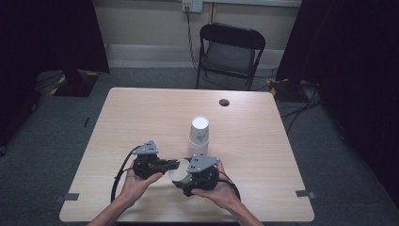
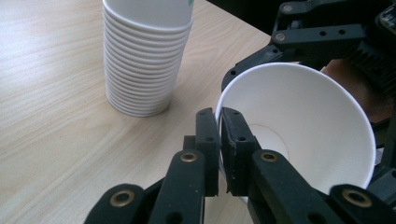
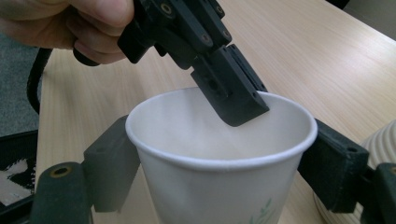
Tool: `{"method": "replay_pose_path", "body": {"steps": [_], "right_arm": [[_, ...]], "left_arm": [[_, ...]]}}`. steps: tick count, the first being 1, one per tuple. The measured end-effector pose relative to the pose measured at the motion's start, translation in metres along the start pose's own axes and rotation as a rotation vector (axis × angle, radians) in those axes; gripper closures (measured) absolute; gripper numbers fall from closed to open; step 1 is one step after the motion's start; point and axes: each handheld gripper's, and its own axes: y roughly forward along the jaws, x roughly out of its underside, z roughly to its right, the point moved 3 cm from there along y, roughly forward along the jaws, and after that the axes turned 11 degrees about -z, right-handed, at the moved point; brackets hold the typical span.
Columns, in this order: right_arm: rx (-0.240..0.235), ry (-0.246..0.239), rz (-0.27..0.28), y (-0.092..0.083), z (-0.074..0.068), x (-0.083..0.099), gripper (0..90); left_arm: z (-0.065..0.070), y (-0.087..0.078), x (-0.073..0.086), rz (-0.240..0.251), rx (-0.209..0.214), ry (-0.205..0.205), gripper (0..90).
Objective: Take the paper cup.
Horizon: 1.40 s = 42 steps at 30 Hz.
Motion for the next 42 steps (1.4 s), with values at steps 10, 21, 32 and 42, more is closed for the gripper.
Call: {"method": "replay_pose_path", "body": {"steps": [10,21,32,42], "right_arm": [[0.013,-0.050,-0.028,0.005,-0.002,0.002,22.9],[0.028,-0.066,-0.027,0.004,-0.004,0.002,22.8],[0.021,-0.045,-0.016,0.003,-0.002,0.003,26.7],[0.021,0.020,-0.009,-0.004,0.009,0.010,26.3]], "left_arm": [[0.000,0.001,0.001,-0.017,0.003,-0.003,86.4],[-0.001,0.001,0.001,-0.004,0.026,-0.023,86.4],[0.001,0.001,-0.001,0.012,-0.019,0.007,67.7],[-0.002,-0.003,-0.002,0.035,-0.045,-0.011,47.1]]}}
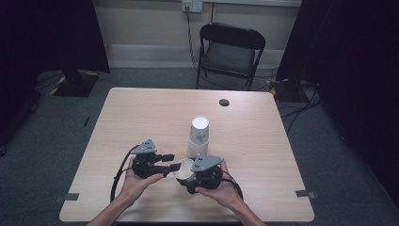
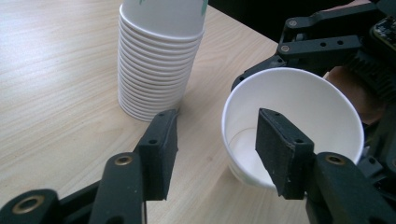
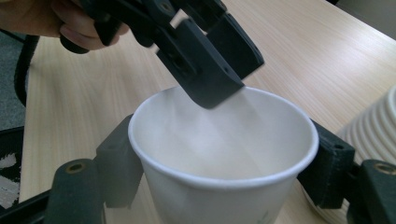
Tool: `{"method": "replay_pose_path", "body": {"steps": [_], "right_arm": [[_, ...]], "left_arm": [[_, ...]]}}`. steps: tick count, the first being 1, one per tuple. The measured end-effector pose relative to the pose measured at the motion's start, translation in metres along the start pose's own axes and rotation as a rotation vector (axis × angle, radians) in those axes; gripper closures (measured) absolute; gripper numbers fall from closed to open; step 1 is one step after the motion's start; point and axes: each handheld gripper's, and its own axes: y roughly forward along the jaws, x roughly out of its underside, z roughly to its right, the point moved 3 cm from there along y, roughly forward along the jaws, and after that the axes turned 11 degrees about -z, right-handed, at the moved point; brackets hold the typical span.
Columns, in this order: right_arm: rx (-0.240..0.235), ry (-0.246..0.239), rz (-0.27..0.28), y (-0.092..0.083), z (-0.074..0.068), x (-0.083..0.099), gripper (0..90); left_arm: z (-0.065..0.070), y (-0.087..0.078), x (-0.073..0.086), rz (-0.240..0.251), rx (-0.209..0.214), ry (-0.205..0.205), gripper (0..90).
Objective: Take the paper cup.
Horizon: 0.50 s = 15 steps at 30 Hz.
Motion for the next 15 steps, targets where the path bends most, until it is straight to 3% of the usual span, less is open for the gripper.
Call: {"method": "replay_pose_path", "body": {"steps": [9,15], "right_arm": [[0.016,0.084,0.009,-0.017,0.016,0.019,26.3],[0.045,0.137,0.019,-0.031,0.026,0.032,26.4]], "left_arm": [[-0.005,-0.005,-0.001,0.006,-0.058,0.016,32.9],[-0.009,-0.004,0.001,-0.021,-0.108,0.039,24.7]]}}
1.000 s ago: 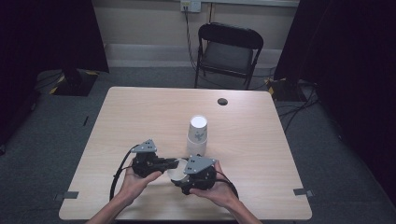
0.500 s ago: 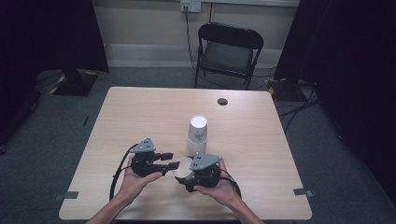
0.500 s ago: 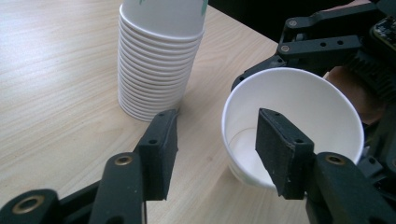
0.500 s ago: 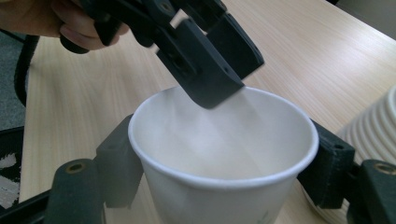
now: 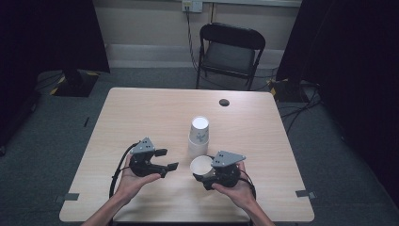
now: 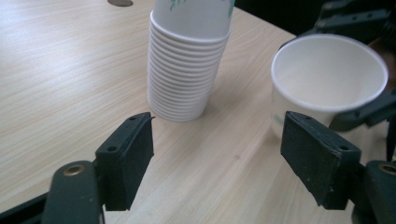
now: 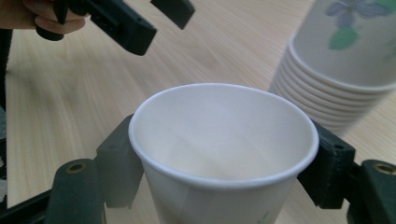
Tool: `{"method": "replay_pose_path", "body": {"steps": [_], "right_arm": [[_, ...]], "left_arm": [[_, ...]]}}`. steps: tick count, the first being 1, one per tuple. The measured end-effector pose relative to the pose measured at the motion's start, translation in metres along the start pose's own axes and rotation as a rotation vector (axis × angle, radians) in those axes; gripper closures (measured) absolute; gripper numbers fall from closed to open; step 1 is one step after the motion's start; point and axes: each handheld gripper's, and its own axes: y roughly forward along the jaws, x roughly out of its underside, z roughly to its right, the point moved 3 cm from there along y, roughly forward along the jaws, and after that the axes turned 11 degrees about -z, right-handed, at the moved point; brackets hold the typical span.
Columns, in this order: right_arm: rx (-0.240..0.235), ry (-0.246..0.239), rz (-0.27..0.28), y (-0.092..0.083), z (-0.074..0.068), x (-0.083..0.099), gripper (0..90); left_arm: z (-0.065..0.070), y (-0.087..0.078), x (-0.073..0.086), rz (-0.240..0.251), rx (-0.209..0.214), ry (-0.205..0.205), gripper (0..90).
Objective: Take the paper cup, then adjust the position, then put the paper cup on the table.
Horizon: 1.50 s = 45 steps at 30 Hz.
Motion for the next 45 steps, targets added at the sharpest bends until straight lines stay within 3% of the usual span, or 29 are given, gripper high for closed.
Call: {"method": "replay_pose_path", "body": {"steps": [3,6,10,17,21,23,28,30,37,42,45], "right_arm": [[0.013,0.025,-0.001,-0.005,0.006,0.004,26.5],[0.038,0.056,0.004,-0.011,0.016,0.008,26.4],[0.067,0.105,0.022,-0.019,0.030,0.014,26.5],[0.126,0.163,0.050,-0.032,0.053,0.020,26.4],[0.156,0.192,0.056,-0.038,0.066,0.022,26.4],[0.180,0.214,0.053,-0.038,0.076,0.025,26.5],[0.212,0.261,0.058,-0.035,0.088,0.032,26.5],[0.229,0.265,0.051,-0.033,0.094,0.034,26.6],[0.271,0.303,0.049,-0.028,0.116,0.034,26.9],[0.303,0.315,0.040,-0.022,0.132,0.030,27.1],[0.320,0.324,0.026,-0.015,0.142,0.028,27.1]], "left_arm": [[-0.002,-0.001,0.001,-0.004,-0.010,0.001,21.9],[-0.003,-0.006,0.005,0.001,-0.056,0.022,21.7],[-0.001,-0.011,0.010,-0.010,-0.066,0.029,21.6],[-0.017,-0.024,0.023,-0.048,-0.113,-0.002,17.5],[-0.022,-0.032,0.031,-0.046,-0.122,-0.020,16.5],[-0.029,-0.036,0.038,-0.097,-0.148,-0.037,16.3],[-0.041,-0.043,0.053,-0.105,-0.173,-0.076,15.9],[-0.046,-0.043,0.062,-0.151,-0.192,-0.071,16.3],[-0.065,-0.043,0.087,-0.247,-0.248,-0.070,17.4],[-0.072,-0.042,0.096,-0.279,-0.248,-0.086,17.7],[-0.073,-0.038,0.098,-0.293,-0.267,-0.068,18.2]]}}
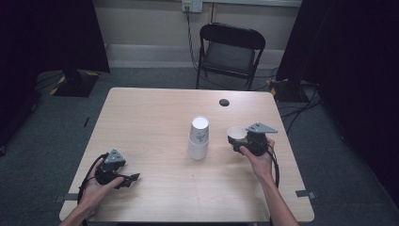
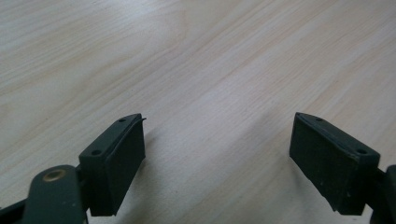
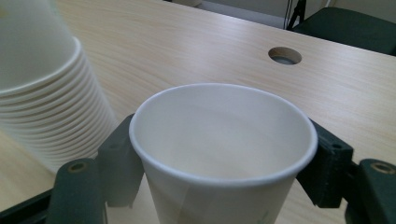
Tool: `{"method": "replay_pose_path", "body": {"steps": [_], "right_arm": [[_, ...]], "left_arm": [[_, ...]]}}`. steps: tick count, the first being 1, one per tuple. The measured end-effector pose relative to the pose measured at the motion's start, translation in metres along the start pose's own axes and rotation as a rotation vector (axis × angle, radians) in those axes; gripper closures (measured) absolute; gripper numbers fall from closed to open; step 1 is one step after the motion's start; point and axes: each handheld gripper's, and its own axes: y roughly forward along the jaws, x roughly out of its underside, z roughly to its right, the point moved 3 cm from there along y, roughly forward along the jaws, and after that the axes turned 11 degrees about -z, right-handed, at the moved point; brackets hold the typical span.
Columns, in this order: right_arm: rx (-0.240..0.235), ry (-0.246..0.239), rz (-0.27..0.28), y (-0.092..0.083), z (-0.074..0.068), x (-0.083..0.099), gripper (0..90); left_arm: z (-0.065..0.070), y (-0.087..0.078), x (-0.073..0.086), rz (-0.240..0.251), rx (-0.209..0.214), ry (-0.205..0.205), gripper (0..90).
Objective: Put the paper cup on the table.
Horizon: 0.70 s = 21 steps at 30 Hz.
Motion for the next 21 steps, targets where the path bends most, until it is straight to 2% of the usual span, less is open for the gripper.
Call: {"method": "replay_pose_path", "body": {"steps": [5,8,12,14,21], "right_arm": [[0.015,0.018,-0.006,0.015,0.008,-0.007,27.1],[0.022,0.022,-0.005,0.021,0.012,-0.010,27.1],[0.030,0.050,-0.006,0.039,0.020,-0.016,26.9],[0.032,0.050,-0.007,0.042,0.020,-0.018,26.9],[0.033,0.059,0.001,0.058,0.018,-0.018,26.3]], "left_arm": [[0.000,0.002,0.001,0.013,-0.017,0.018,16.9],[-0.001,0.003,0.001,0.027,-0.018,0.013,14.3],[-0.004,0.008,0.001,0.053,-0.035,0.002,6.6],[-0.003,0.009,0.001,0.062,-0.034,-0.003,4.0],[-0.003,0.010,0.001,0.065,-0.037,-0.010,3.8]]}}
